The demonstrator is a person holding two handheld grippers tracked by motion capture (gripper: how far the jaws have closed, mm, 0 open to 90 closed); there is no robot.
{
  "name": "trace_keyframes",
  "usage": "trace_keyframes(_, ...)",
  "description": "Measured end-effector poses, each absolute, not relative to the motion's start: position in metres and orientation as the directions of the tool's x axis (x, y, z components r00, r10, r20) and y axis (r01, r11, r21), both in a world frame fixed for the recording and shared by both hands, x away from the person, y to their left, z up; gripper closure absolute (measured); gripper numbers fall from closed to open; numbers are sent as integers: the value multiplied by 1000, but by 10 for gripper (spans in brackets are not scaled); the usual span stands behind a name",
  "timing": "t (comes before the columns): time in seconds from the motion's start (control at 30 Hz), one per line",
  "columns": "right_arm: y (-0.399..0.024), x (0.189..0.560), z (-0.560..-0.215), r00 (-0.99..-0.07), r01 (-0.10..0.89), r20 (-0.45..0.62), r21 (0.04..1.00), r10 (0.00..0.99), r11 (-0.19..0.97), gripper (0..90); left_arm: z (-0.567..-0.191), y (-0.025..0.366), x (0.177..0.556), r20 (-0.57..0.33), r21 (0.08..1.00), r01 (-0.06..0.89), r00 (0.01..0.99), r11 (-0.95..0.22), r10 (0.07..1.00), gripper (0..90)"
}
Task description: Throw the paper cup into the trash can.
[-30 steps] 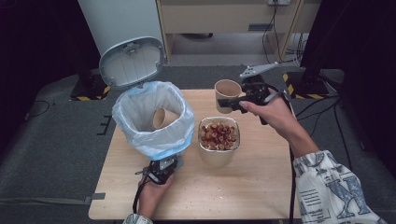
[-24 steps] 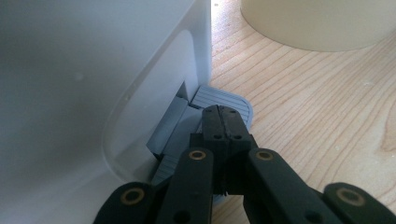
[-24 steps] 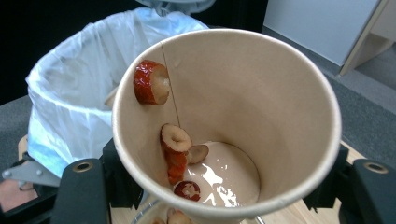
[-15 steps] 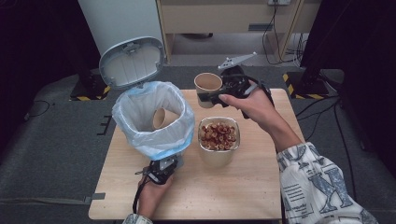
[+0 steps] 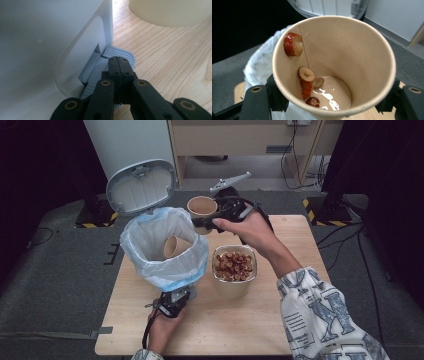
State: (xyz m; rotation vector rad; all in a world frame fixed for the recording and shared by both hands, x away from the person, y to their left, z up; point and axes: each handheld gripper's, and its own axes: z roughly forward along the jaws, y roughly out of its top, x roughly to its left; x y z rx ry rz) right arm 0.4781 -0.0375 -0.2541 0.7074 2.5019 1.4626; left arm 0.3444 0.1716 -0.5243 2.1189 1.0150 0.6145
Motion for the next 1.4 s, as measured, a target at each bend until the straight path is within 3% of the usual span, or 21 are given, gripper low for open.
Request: trace_keyframes(1.4,73,470,-280,-926,289,125,842,357,455,288,-524,172,344,106,758,481,575,-440,811,896)
